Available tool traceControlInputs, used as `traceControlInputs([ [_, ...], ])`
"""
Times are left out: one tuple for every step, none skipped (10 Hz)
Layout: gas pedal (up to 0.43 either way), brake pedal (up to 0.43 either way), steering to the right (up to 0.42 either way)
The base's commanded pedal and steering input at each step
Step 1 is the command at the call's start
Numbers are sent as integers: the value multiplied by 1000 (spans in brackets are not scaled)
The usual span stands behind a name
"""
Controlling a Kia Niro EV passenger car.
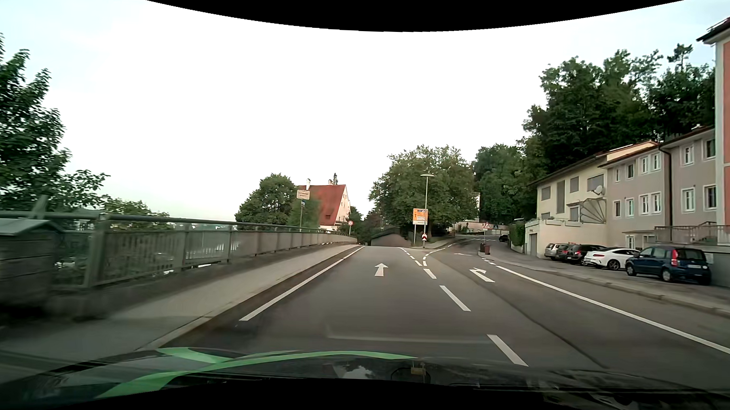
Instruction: Follow the waypoints while adhering to traffic rules and regulations
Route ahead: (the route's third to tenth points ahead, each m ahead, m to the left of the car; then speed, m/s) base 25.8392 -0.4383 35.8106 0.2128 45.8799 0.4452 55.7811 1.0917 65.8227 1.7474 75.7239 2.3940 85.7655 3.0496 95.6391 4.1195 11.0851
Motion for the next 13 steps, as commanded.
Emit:
traceControlInputs([
  [280, 0, 4],
  [280, 0, 4],
  [280, 0, 4],
  [268, 0, 4],
  [260, 0, 5],
  [248, 0, 5],
  [248, 0, 6],
  [240, 0, 6],
  [240, 0, 5],
  [240, 0, 5],
  [240, 0, 4],
  [240, 0, 2],
  [240, 0, 0],
])
